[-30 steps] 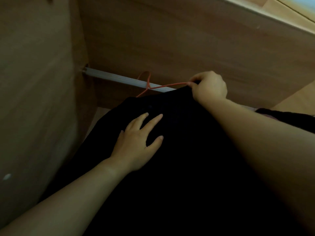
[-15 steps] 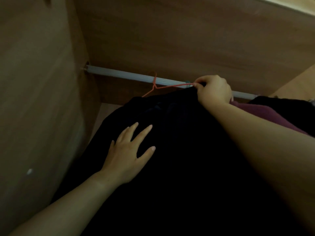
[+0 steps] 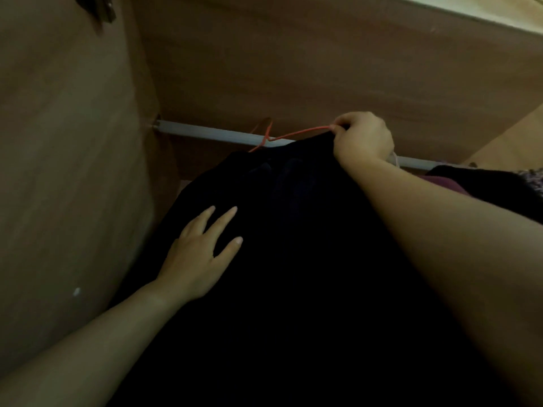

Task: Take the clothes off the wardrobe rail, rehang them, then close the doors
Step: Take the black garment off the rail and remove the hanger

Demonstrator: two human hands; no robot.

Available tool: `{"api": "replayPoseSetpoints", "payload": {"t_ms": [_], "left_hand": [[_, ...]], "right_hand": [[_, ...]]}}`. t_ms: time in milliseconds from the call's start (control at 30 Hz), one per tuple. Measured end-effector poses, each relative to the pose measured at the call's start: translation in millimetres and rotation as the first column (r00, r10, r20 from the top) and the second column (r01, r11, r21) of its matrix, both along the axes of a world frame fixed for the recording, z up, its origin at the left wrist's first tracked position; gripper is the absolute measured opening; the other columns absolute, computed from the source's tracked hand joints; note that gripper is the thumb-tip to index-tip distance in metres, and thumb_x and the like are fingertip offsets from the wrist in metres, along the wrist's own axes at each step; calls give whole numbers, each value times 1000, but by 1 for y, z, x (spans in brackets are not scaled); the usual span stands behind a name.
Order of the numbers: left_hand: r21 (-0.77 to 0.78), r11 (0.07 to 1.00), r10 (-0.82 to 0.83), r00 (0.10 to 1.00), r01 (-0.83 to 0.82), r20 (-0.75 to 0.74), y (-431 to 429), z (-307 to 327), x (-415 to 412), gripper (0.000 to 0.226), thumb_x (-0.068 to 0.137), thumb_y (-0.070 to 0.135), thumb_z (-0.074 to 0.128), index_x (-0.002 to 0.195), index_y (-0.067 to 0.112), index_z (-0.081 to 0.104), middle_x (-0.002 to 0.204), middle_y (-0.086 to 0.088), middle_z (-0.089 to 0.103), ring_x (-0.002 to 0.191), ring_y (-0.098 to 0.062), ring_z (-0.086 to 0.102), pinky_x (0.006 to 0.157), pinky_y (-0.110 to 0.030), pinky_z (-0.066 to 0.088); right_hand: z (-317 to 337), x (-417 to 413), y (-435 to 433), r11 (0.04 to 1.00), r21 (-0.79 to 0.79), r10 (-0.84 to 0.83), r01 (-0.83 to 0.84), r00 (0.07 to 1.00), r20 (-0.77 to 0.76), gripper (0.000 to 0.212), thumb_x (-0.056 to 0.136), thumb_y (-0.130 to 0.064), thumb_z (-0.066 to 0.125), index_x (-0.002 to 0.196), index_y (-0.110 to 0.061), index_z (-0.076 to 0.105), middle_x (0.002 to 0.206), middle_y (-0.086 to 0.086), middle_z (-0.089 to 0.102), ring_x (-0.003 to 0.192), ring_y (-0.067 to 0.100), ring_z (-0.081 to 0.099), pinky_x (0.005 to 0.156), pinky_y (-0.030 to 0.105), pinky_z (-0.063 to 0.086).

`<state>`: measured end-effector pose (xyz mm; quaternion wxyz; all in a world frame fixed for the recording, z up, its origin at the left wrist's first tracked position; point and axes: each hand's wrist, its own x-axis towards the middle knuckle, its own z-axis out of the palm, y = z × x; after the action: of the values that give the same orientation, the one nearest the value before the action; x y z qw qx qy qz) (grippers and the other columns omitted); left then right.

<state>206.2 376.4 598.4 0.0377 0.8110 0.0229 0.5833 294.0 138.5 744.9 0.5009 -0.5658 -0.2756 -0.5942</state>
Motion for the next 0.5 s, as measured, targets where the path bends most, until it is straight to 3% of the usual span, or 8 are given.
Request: {"api": "replayPoseSetpoints", "payload": {"t_ms": [167, 300, 500], "left_hand": [[-40, 999, 25, 997, -22, 74, -11, 1, -9, 60, 90, 61, 36, 145, 46, 18, 158, 3, 11, 143, -24, 11, 113, -39, 15], [-8, 999, 38, 978, -37, 207, -23, -24, -18, 56, 93, 56, 37, 145, 42, 22, 156, 0, 17, 142, -22, 15, 112, -39, 16], [72, 969, 221, 956, -238, 191, -40, -78, -33, 68, 80, 69, 20, 143, 44, 23, 152, 1, 22, 138, -27, 18, 112, -52, 19]], "right_hand": [[-36, 4, -10, 999, -12, -38, 40, 993, 110, 18, 93, -34, 51, 98, -31, 68, 107, -5, 66, 97, 20, 60, 71, 28, 41], [-91, 13, -30, 998, -56, 20, -14, 994, 105, 17, 90, -38, 56, 100, -34, 69, 102, -11, 65, 96, 15, 59, 74, 28, 44], [-186, 23, -49, 989, -90, 126, -114, 981, 148, 11, 87, -34, 62, 92, -32, 71, 86, -22, 59, 86, 2, 55, 74, 23, 41]]}}
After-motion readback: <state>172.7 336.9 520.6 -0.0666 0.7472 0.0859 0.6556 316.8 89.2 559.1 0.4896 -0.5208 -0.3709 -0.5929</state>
